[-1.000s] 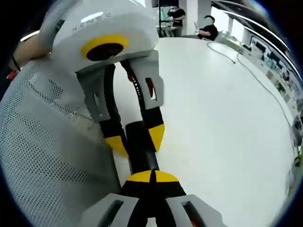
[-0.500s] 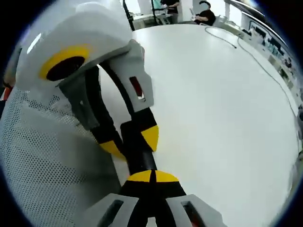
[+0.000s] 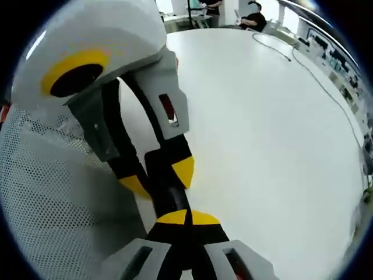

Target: Press the specified remote control buttons in sequence, fully releasing each button before pressing the next.

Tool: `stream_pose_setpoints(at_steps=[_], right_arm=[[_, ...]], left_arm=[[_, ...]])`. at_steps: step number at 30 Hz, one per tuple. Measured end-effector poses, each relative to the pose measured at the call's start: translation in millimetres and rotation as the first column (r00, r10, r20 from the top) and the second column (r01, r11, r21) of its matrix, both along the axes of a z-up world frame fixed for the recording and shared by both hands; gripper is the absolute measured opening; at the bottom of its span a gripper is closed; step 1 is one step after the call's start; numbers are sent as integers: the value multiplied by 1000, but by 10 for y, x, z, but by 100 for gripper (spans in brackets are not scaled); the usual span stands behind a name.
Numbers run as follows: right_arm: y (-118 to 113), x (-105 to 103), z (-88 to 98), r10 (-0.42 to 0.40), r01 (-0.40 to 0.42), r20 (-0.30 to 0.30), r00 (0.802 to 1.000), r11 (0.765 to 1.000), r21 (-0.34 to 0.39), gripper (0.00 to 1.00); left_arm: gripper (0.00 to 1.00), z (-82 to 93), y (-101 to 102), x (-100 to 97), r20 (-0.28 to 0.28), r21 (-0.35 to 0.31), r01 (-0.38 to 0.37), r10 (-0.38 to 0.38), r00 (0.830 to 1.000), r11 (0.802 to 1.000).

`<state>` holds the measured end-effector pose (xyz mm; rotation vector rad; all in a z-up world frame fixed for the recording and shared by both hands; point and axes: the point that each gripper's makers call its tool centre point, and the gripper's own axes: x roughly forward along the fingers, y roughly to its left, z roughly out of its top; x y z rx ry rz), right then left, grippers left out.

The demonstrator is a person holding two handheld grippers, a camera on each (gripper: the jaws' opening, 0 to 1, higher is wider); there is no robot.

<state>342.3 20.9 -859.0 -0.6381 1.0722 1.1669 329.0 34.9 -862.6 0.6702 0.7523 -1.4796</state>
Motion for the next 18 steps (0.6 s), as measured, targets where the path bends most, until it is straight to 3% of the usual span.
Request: stream_pose_setpoints(at_steps=[6, 11, 18], right_arm=[[-9, -25, 29, -13, 5, 112, 994, 998, 70, 0], [111, -181, 92, 55, -66, 104, 993, 992, 107, 0], [109, -161, 51, 100, -110, 155, 983, 992, 60, 0]], left_arm=[[25, 1, 1, -3, -3, -10, -8, 8, 1000, 1000], [25, 8, -4, -9, -5, -11, -10, 10, 1000, 1000], [25, 9, -3, -13, -8, -13, -10, 10, 1000, 1000]])
